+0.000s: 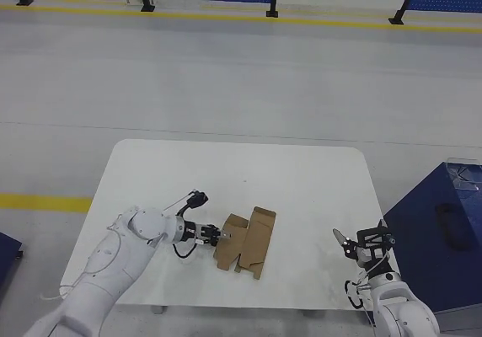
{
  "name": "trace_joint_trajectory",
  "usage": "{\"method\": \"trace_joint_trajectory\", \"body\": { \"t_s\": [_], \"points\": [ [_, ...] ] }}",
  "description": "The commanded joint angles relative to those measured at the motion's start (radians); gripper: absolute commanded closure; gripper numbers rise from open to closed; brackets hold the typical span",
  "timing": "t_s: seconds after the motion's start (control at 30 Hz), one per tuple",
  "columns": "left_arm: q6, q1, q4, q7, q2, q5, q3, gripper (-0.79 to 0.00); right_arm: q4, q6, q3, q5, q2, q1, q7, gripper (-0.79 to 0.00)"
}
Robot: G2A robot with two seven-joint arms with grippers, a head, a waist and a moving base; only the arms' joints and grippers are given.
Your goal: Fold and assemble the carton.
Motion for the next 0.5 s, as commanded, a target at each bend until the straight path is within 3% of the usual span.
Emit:
{"method": "trace_joint_trajectory", "body": {
  "t_s": [0.0,0.03,0.13,0.17,0.2,0.47],
  "points": [
    [-0.008,-0.005,0.019,-0.007,-0.01,-0.013,0.012,-0.363,0.0,0.0,0.0,0.0,0.0,0.0,0.0,-0.785],
    [-0.012,-0.009,0.028,-0.01,-0.014,-0.018,0.018,-0.345,0.0,0.0,0.0,0.0,0.0,0.0,0.0,-0.785],
    [-0.019,-0.019,0.058,-0.017,-0.028,-0.036,0.032,-0.185,0.0,0.0,0.0,0.0,0.0,0.0,0.0,-0.785],
    [-0.023,-0.023,0.07,-0.026,-0.032,-0.049,0.034,-0.049,0.0,0.0,0.0,0.0,0.0,0.0,0.0,-0.785],
    [-0.039,-0.027,0.079,-0.035,-0.036,-0.065,0.035,0.0,0.0,0.0,0.0,0.0,0.0,0.0,0.0,-0.785],
    [-0.223,-0.042,0.11,-0.213,-0.038,-0.294,-0.027,0.0,0.0,0.0,0.0,0.0,0.0,0.0,0.0,-0.785]
  ]
}}
